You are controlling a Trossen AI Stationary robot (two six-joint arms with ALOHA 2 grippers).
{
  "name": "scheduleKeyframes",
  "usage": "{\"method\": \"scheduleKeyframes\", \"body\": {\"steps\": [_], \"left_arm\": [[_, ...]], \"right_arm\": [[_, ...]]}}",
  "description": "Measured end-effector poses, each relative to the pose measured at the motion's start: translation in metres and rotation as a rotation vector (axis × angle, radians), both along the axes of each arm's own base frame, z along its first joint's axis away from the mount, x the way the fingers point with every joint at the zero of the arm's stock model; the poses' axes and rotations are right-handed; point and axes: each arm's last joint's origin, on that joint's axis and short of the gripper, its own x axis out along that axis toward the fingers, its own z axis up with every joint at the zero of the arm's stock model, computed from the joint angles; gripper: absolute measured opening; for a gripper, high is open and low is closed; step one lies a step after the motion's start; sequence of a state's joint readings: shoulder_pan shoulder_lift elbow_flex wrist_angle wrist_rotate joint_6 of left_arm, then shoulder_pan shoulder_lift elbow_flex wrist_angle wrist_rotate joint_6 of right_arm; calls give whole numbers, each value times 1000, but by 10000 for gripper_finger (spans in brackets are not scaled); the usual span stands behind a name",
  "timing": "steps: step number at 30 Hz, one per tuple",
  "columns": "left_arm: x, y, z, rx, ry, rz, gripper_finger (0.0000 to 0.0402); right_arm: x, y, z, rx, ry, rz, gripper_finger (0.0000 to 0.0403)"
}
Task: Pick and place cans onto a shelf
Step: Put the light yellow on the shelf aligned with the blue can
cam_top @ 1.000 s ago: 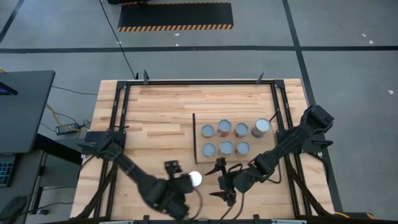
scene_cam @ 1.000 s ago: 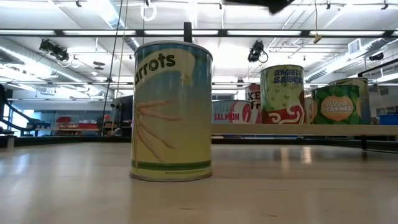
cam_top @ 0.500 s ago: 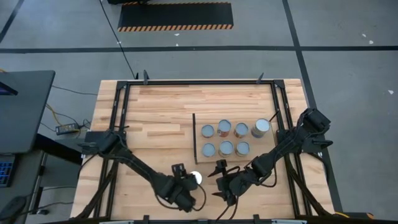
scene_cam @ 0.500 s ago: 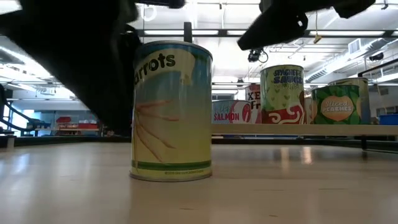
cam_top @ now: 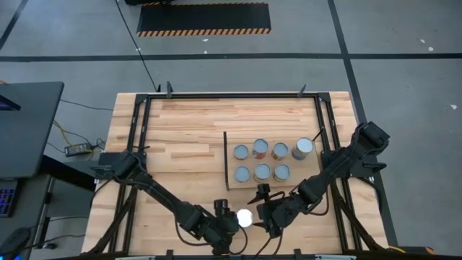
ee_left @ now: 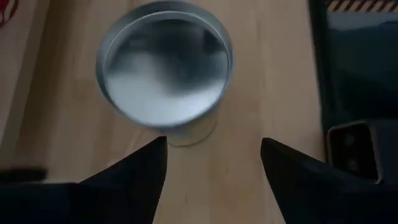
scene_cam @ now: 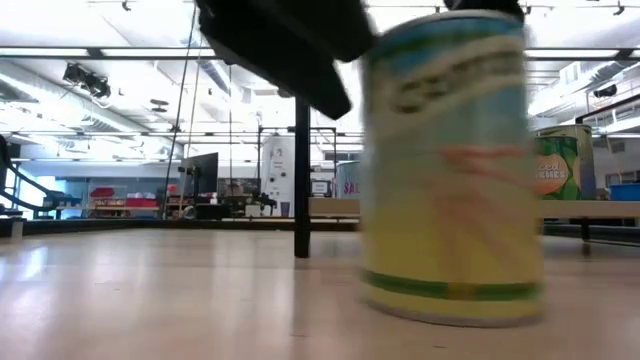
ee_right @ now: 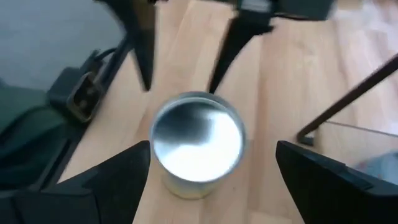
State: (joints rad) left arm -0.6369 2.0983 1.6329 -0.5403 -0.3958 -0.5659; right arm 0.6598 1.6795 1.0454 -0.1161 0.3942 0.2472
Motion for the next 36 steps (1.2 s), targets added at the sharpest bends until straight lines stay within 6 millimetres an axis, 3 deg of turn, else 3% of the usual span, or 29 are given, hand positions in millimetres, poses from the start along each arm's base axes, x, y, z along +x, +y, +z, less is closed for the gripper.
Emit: {"method": "scheduleKeyframes", "body": {"steps": [13,29,36], "left_arm": [[8,7,3,41,-66,26,263],[20,17,6,57,-122,29,263],[28,22,5,54,-148,43,263]], "right_arm": [[-4,10,0,47,-4,35,383],[1,-1,-34,84,-30,16,399],[1,-2,-38,102,-38,15,395]]}}
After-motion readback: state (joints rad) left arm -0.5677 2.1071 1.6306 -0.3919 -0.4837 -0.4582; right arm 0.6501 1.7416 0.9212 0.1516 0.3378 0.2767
